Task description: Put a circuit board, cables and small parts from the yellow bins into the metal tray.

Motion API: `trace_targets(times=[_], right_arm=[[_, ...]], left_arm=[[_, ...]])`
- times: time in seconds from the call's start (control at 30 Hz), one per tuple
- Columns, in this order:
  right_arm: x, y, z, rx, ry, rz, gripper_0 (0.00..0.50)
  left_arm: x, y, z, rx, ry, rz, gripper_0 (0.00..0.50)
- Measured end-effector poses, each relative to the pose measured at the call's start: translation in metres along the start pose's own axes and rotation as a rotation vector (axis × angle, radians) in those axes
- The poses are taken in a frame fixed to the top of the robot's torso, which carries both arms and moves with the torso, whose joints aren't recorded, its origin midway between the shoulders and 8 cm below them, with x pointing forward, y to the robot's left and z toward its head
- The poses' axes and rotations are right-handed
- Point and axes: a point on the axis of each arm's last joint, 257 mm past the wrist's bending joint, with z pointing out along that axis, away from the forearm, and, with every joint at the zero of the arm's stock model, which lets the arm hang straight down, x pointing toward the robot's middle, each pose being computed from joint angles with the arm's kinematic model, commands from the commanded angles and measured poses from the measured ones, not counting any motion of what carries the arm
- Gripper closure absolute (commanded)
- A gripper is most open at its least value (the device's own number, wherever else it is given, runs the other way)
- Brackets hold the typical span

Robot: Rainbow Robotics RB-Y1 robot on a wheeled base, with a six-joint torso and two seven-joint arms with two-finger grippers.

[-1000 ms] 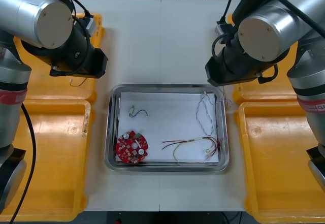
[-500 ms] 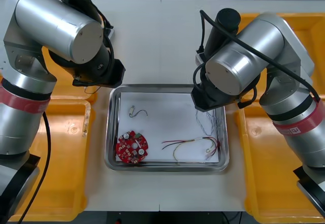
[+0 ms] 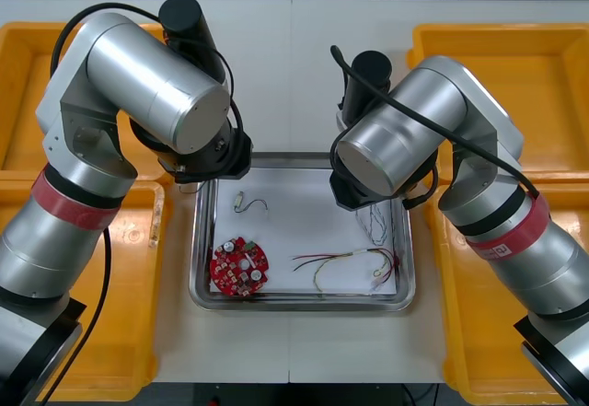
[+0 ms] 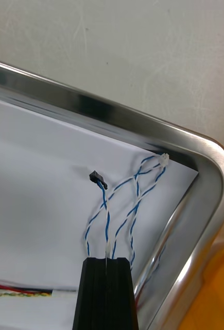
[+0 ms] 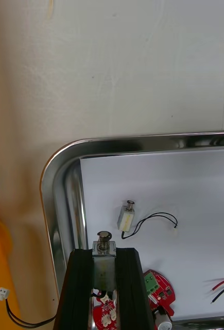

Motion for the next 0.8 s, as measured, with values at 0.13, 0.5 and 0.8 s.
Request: trace_targets(times=[0.13, 0.5, 0.8], right_arm=[[-0.004, 0.004, 0.008, 0.006, -0.011, 0.004, 0.500], [0.000, 0.007, 0.018, 0.022, -0.003, -0.016, 0.102], [0.003, 0.006, 0.018, 0.028, 0.009, -0.018, 0.032]], left_arm=[[0.005, -0.005, 0.008, 0.002, -0.005, 0.015, 0.500], [0.020, -0.022, 0.024, 0.023, -0.008, 0.063, 0.500], [0.023, -0.028, 0.039, 0.029, -0.016, 0.077, 0.500]])
